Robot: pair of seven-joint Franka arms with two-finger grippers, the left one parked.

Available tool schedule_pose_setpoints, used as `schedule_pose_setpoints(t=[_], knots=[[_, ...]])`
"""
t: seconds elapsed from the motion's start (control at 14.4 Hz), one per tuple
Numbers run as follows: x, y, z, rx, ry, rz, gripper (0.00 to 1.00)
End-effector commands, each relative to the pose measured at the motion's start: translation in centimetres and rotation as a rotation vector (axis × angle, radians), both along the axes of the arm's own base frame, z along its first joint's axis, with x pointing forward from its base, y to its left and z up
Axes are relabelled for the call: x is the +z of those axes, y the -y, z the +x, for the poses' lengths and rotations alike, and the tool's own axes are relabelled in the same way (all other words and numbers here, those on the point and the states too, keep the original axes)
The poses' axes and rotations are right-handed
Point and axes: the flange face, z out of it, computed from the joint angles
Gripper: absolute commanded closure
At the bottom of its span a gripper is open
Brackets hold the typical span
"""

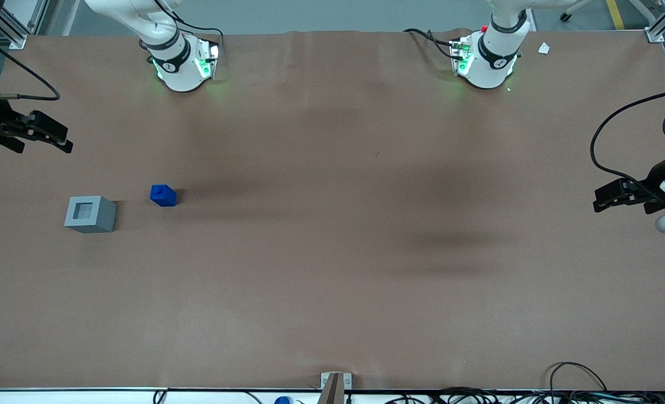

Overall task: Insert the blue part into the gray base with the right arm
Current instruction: 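Move the open right gripper over the blue block beside the gray base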

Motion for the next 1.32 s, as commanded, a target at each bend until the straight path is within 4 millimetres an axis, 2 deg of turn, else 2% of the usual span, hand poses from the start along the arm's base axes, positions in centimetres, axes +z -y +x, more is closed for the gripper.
schedule_pose_setpoints(t=[0.0, 0.28, 0.42, 0.48, 0.76, 1.11, 1.25], knots=[[0.4, -0.1, -0.6, -0.002, -0.001, 0.006, 0.00], [0.5, 0.2, -0.3, -0.013, 0.009, 0.009, 0.00], [-0.6, -0.1, 0.0, -0.007, -0.007, 0.008, 0.00], [-2.6, -0.2, 0.2, -0.009, -0.039, 0.006, 0.00], [-8.6, -0.3, 0.2, -0.011, -0.079, 0.006, 0.00], [-15.7, -0.4, -1.4, -0.018, -0.164, 0.007, 0.00], [-17.8, -0.5, -2.1, -0.018, -0.181, 0.008, 0.00]])
